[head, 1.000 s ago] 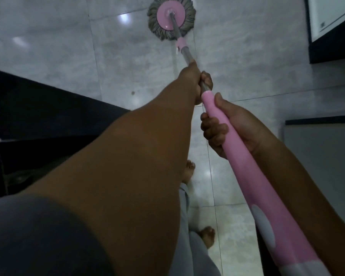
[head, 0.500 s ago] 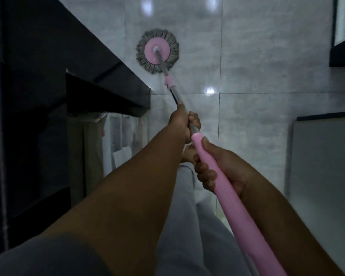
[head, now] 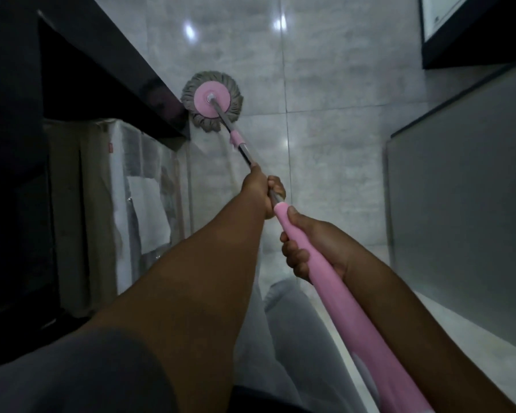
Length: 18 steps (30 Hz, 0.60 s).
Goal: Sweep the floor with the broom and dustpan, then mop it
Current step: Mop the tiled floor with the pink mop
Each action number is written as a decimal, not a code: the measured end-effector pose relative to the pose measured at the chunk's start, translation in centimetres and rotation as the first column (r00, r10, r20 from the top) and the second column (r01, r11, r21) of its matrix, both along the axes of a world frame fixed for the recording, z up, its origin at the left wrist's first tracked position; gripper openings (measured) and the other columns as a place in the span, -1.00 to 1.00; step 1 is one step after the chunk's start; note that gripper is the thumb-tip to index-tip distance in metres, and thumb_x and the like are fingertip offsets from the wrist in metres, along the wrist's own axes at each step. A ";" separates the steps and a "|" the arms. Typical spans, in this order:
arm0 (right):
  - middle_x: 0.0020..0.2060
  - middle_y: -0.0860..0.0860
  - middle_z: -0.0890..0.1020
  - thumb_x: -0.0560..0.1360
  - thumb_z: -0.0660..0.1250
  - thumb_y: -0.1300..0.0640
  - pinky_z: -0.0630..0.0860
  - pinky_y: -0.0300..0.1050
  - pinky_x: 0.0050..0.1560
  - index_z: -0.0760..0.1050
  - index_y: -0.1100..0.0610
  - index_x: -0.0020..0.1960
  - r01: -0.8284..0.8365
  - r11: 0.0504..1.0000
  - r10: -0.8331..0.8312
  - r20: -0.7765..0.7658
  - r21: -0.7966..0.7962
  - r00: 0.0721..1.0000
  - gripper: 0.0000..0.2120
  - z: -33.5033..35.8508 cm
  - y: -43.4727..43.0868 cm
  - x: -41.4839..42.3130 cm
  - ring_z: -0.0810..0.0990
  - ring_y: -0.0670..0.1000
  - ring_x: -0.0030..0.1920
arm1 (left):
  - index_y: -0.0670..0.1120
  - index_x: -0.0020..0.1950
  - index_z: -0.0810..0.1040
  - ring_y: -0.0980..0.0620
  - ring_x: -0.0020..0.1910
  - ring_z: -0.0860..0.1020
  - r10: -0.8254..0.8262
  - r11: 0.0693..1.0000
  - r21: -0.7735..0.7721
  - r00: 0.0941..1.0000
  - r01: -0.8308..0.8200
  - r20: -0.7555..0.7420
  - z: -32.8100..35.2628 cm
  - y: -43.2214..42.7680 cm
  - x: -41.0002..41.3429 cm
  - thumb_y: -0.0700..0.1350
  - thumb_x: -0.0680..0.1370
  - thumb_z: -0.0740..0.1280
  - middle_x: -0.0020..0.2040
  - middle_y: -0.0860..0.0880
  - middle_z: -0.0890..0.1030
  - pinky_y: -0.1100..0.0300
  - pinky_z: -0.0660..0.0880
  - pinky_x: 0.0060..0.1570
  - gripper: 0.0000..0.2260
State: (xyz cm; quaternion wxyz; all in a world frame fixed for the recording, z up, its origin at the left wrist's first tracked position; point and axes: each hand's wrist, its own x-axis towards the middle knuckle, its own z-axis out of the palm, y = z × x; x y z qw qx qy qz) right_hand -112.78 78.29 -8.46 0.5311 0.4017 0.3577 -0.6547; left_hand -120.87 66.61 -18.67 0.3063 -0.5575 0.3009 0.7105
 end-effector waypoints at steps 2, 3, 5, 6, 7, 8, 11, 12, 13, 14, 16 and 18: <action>-0.46 0.01 0.45 0.46 0.36 -0.23 0.35 -0.27 -0.61 0.46 0.17 -0.16 0.026 1.000 -0.027 0.027 0.015 0.999 -0.56 1.3 2.1 3.3 0.36 -0.09 -0.59 | -0.06 -0.32 0.23 0.14 -0.72 0.20 -0.032 0.999 0.019 0.999 0.031 0.007 0.9 2.3 3.0 0.30 0.63 0.08 -0.63 0.05 0.24 0.42 0.17 -0.67 -0.50; -0.45 0.01 0.45 0.45 0.37 -0.24 0.36 -0.26 -0.61 0.47 0.17 -0.16 0.041 0.999 -0.041 0.041 0.015 0.998 -0.56 1.9 3.0 4.9 0.36 -0.09 -0.59 | -0.06 -0.31 0.24 0.14 -0.72 0.20 -0.044 0.999 0.023 0.999 0.044 0.007 1.4 3.4 4.5 0.28 0.64 0.08 -0.62 0.04 0.25 0.43 0.16 -0.67 -0.51; -0.45 0.02 0.45 0.43 0.37 -0.23 0.37 -0.26 -0.61 0.47 0.17 -0.16 0.069 0.998 -0.070 0.062 0.005 0.996 -0.57 3.2 4.2 7.3 0.37 -0.08 -0.59 | -0.08 -0.31 0.26 0.15 -0.71 0.21 -0.049 0.998 0.026 0.999 0.049 0.019 2.3 4.9 6.9 0.24 0.65 0.10 -0.61 0.04 0.26 0.44 0.17 -0.65 -0.52; -0.45 0.02 0.45 0.43 0.36 -0.22 0.37 -0.26 -0.61 0.48 0.17 -0.17 0.084 0.996 -0.083 0.072 -0.003 0.994 -0.57 3.7 4.5 8.0 0.37 -0.08 -0.59 | -0.08 -0.31 0.27 0.14 -0.71 0.21 -0.055 0.998 0.033 0.998 0.054 0.028 2.6 5.3 7.6 0.24 0.64 0.11 -0.60 0.04 0.26 0.43 0.17 -0.65 -0.52; -0.45 0.02 0.44 0.44 0.35 -0.22 0.37 -0.26 -0.61 0.48 0.18 -0.17 0.095 0.995 -0.094 0.081 -0.010 0.992 -0.57 4.0 4.6 8.2 0.37 -0.08 -0.60 | -0.08 -0.32 0.27 0.14 -0.71 0.21 -0.068 0.997 0.039 0.997 0.067 0.037 3.0 5.3 7.9 0.26 0.64 0.11 -0.60 0.04 0.25 0.42 0.17 -0.66 -0.51; -0.45 0.02 0.44 0.44 0.35 -0.22 0.37 -0.26 -0.61 0.48 0.18 -0.17 0.100 0.995 -0.098 0.088 -0.013 0.991 -0.57 4.3 4.5 8.1 0.36 -0.08 -0.60 | -0.07 -0.32 0.27 0.14 -0.71 0.21 -0.079 0.996 0.047 0.996 0.077 0.049 3.1 5.2 7.9 0.27 0.63 0.11 -0.60 0.04 0.25 0.41 0.17 -0.67 -0.50; -0.45 0.03 0.44 0.43 0.34 -0.22 0.37 -0.25 -0.62 0.48 0.19 -0.17 0.087 0.996 -0.086 0.092 -0.013 0.992 -0.56 4.1 3.6 6.6 0.36 -0.07 -0.61 | -0.07 -0.32 0.27 0.13 -0.70 0.21 -0.095 0.995 0.039 0.993 0.093 0.066 3.2 4.2 6.3 0.27 0.63 0.12 -0.56 0.03 0.24 0.40 0.17 -0.67 -0.51; -0.45 0.03 0.44 0.42 0.34 -0.22 0.37 -0.25 -0.62 0.48 0.19 -0.17 0.086 0.996 -0.085 0.092 -0.009 0.992 -0.56 3.8 3.3 5.8 0.36 -0.07 -0.61 | -0.07 -0.32 0.27 0.13 -0.70 0.22 -0.095 0.995 0.037 0.993 0.093 0.070 3.0 3.8 5.5 0.27 0.63 0.12 -0.55 0.03 0.24 0.40 0.18 -0.67 -0.51; -0.46 0.03 0.44 0.42 0.34 -0.22 0.36 -0.25 -0.62 0.48 0.19 -0.16 0.087 0.996 -0.086 0.092 -0.006 0.992 -0.56 3.4 2.9 4.9 0.35 -0.07 -0.61 | -0.08 -0.32 0.27 0.13 -0.71 0.22 -0.094 0.995 0.039 0.993 0.091 0.067 2.7 3.5 4.5 0.27 0.63 0.12 -0.55 0.03 0.24 0.40 0.18 -0.68 -0.50; -0.46 0.03 0.44 0.41 0.34 -0.23 0.36 -0.26 -0.63 0.48 0.19 -0.16 0.093 0.996 -0.092 0.089 -0.006 0.992 -0.56 2.8 2.4 3.8 0.35 -0.07 -0.61 | -0.08 -0.33 0.27 0.13 -0.72 0.22 -0.093 0.995 0.035 0.994 0.091 0.052 2.2 3.1 3.3 0.26 0.64 0.11 -0.57 0.02 0.24 0.40 0.18 -0.69 -0.50; -0.47 0.01 0.44 0.39 0.36 -0.23 0.34 -0.27 -0.64 0.48 0.18 -0.17 0.111 0.994 -0.109 0.072 -0.016 0.991 -0.56 1.6 0.9 1.0 0.34 -0.09 -0.62 | -0.08 -0.34 0.24 0.12 -0.75 0.22 -0.069 0.997 0.027 0.998 0.069 0.012 1.0 1.8 0.1 0.25 0.65 0.07 -0.63 0.02 0.24 0.42 0.16 -0.70 -0.49; -0.48 -0.01 0.43 0.36 0.39 -0.22 0.32 -0.28 -0.65 0.48 0.16 -0.19 0.127 0.991 -0.126 0.037 -0.044 0.991 -0.57 0.6 -1.1 -2.4 0.33 -0.11 -0.61 | -0.07 -0.34 0.22 0.12 -0.77 0.21 -0.039 0.999 0.022 0.999 0.039 -0.032 0.1 0.1 -3.3 0.23 0.67 0.03 -0.66 0.02 0.23 0.44 0.15 -0.71 -0.49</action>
